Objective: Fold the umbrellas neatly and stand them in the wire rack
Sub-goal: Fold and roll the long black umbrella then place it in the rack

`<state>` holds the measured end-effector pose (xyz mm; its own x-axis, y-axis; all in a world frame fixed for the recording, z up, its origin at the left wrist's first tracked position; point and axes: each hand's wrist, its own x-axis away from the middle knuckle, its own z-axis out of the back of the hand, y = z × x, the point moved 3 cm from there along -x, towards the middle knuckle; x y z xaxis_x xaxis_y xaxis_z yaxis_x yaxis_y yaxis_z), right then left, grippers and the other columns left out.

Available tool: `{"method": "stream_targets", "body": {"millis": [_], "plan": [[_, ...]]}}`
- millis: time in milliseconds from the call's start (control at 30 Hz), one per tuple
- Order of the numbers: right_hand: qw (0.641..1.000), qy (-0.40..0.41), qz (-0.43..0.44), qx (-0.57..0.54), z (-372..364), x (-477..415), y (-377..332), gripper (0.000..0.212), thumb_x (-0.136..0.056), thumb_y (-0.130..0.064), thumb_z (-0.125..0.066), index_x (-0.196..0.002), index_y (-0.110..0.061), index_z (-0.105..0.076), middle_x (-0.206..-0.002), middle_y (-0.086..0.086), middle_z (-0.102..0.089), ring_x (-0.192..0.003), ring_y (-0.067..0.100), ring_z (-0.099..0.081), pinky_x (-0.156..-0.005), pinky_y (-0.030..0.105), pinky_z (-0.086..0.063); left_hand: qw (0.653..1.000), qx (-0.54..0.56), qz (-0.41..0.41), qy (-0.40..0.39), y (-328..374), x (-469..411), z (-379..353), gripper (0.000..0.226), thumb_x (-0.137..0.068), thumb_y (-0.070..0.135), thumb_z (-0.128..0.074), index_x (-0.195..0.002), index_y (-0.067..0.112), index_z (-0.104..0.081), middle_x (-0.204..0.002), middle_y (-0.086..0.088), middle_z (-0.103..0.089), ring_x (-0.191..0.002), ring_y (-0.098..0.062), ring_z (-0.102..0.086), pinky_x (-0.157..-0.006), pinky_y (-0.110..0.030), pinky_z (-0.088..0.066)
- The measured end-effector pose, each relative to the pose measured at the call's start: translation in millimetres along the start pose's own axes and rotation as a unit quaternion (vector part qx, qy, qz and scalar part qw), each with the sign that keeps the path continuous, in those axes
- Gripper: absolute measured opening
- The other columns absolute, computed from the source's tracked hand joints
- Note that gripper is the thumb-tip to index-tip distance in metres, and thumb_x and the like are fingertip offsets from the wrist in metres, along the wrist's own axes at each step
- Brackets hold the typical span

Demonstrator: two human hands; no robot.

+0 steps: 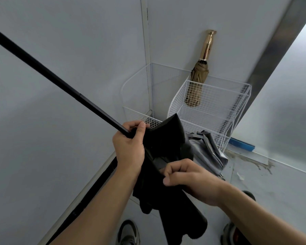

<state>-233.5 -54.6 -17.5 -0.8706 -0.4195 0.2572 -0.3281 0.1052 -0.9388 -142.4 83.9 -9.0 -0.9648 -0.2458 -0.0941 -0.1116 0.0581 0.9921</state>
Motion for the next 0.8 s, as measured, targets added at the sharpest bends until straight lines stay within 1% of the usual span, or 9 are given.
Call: {"method": "stream_targets", "body": {"millis": [100, 233, 333, 400, 500, 567, 633, 733, 800], "plan": [[0.990, 0.137, 0.039, -0.013, 19.2, 1.8, -9.5, 0.007, -0.084, -0.010, -0.073, -0.078, -0.007, -0.070, -0.068, 0.003, -0.066, -0.062, 0.012, -0.062, -0.062, 0.019, -0.050, 0.999, 0.007, 0.015, -0.029, 1.3, -1.2, -1.5, 0.010, -0.092, 0.005, -0.066, -0.083, 0.010, -0.068, -0.082, -0.009, -0.075, -0.085, -0.023, -0.072, -0.085, -0.034, -0.057], [0.863, 0.417, 0.162, 0.233, 57.3, 11.9, -17.0, 0.024, -0.080, -0.004, -0.076, -0.088, -0.025, -0.068, -0.073, -0.002, -0.070, -0.065, 0.016, -0.066, -0.065, 0.035, -0.056, 0.996, 0.028, 0.036, -0.070, 5.8, 1.7, -4.7, 0.007, -0.092, 0.004, -0.065, -0.086, 0.004, -0.068, -0.081, -0.009, -0.076, -0.082, -0.019, -0.073, -0.078, -0.024, -0.057], [0.819, 0.394, 0.113, 0.402, 63.5, 10.7, -15.3, 0.051, -0.075, -0.024, -0.081, -0.116, -0.042, -0.057, -0.081, -0.014, -0.062, -0.070, 0.003, -0.060, -0.066, 0.029, -0.051, 0.992, 0.041, 0.052, -0.106, 7.7, 4.5, -7.5, 0.008, -0.092, 0.003, -0.064, -0.086, 0.005, -0.068, -0.082, -0.010, -0.076, -0.081, -0.021, -0.073, -0.073, -0.023, -0.056], [0.806, 0.374, 0.088, 0.450, 61.9, 5.4, -13.6, 0.039, -0.078, -0.025, -0.078, -0.112, -0.039, -0.065, -0.080, -0.017, -0.064, -0.072, 0.000, -0.060, -0.068, 0.032, -0.050, 0.988, 0.044, 0.058, -0.139, 8.7, 8.2, -9.9, 0.009, -0.092, 0.002, -0.064, -0.085, 0.006, -0.068, -0.081, -0.010, -0.076, -0.081, -0.021, -0.074, -0.072, -0.023, -0.056], [0.873, 0.373, 0.115, 0.291, 59.3, -2.6, -10.0, 0.014, -0.087, -0.010, -0.070, -0.088, -0.022, -0.076, -0.073, -0.004, -0.072, -0.069, 0.010, -0.068, -0.069, 0.032, -0.056, 0.980, 0.043, 0.068, -0.183, 8.6, 14.3, -14.5, 0.008, -0.091, 0.003, -0.064, -0.086, 0.008, -0.068, -0.082, -0.010, -0.076, -0.080, -0.021, -0.074, -0.073, -0.025, -0.056], [0.907, 0.360, 0.128, 0.178, 56.5, -5.9, -9.3, 0.022, -0.088, -0.006, -0.070, -0.101, -0.025, -0.072, -0.085, -0.002, -0.076, -0.080, 0.010, -0.072, -0.073, 0.025, -0.057, 0.980, 0.039, 0.065, -0.183, 7.7, 15.3, -15.1, 0.009, -0.091, 0.003, -0.065, -0.085, 0.009, -0.068, -0.082, -0.010, -0.076, -0.081, -0.022, -0.074, -0.073, -0.025, -0.056], [0.902, 0.370, 0.145, 0.171, 53.4, -4.9, -8.9, 0.031, -0.086, -0.009, -0.074, -0.112, -0.024, -0.068, -0.096, -0.006, -0.074, -0.090, 0.005, -0.071, -0.080, 0.023, -0.058, 0.985, 0.041, 0.062, -0.154, 7.0, 13.0, -13.6, 0.007, -0.092, 0.003, -0.064, -0.086, 0.006, -0.067, -0.082, -0.010, -0.076, -0.080, -0.020, -0.074, -0.072, -0.024, -0.056], [0.853, 0.428, 0.143, 0.263, 40.6, 3.8, -9.3, 0.004, -0.085, -0.025, -0.076, -0.086, -0.024, -0.072, -0.079, -0.010, -0.070, -0.076, 0.005, -0.067, -0.073, 0.032, -0.057, 0.994, 0.042, 0.053, -0.088, 6.9, 8.6, -9.9, 0.007, -0.092, 0.004, -0.064, -0.086, 0.002, -0.067, -0.082, -0.009, -0.076, -0.077, -0.016, -0.072, -0.071, -0.022, -0.056], [0.852, 0.405, 0.127, 0.307, 27.7, 6.7, -7.9, 0.019, -0.087, -0.036, -0.072, -0.073, -0.023, -0.073, -0.068, -0.009, -0.068, -0.067, 0.007, -0.064, -0.068, 0.038, -0.055, 0.997, 0.042, 0.041, -0.051, 7.4, 7.8, -8.1, 0.009, -0.093, 0.006, -0.065, -0.088, -0.001, -0.067, -0.081, -0.008, -0.075, -0.077, -0.015, -0.071, -0.074, -0.024, -0.056]]}}
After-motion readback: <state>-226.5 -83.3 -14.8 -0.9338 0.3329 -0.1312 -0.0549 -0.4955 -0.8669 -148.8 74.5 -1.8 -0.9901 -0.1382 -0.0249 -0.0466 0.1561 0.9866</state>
